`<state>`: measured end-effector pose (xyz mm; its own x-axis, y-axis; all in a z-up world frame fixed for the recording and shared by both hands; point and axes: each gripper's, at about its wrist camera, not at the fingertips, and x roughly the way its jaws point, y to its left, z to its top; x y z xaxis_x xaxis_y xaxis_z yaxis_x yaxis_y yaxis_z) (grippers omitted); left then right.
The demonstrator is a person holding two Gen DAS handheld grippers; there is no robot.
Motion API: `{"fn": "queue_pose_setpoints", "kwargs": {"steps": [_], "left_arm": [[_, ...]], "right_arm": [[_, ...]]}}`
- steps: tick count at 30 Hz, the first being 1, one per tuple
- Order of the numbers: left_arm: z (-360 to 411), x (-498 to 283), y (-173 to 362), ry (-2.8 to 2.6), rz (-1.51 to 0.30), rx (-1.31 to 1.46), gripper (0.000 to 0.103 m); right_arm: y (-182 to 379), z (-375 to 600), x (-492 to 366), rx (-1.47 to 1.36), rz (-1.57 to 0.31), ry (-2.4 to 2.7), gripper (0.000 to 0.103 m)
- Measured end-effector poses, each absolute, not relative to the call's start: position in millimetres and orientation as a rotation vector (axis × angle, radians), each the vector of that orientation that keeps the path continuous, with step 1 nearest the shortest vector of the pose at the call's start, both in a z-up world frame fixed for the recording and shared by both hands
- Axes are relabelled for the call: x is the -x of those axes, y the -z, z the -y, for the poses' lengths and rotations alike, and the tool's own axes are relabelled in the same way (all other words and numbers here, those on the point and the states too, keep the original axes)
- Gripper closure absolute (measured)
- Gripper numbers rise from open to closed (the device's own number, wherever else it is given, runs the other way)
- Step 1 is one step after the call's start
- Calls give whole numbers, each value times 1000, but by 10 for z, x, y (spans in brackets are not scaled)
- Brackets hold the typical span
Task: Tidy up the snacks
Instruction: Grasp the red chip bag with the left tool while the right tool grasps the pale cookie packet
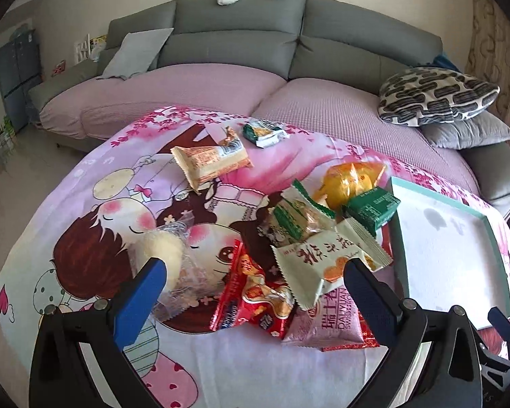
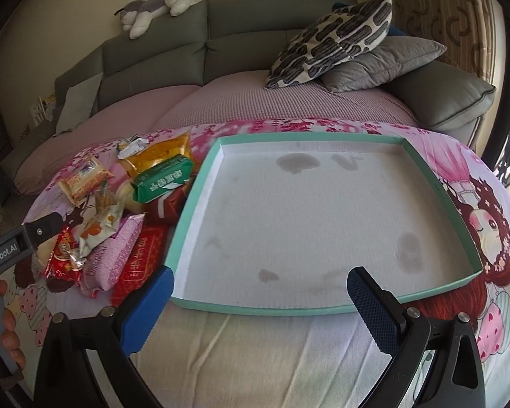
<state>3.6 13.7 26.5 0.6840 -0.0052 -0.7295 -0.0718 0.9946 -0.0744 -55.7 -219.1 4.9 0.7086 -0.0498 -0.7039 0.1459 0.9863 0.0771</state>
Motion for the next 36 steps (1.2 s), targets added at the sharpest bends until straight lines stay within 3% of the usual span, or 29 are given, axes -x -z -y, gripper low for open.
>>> {"fn": "queue_pose_setpoints", "kwargs": {"steps": [10, 27, 34, 36], "left_arm": [[-450, -128, -283, -36, -783, 178, 0], [-691, -262, -113, -38, -916, 165, 0], [-626, -371, -90, 38, -938, 209, 13], [-627, -376, -101, 61, -936, 229, 15]], "right_arm": [[-163, 1648, 320, -70, -685, -35, 0], [-15, 1101, 83, -33, -708, -139, 0], [-13, 1115, -39, -103, -712, -139, 15], [-24, 1136, -70, -132, -711, -143, 24]]}}
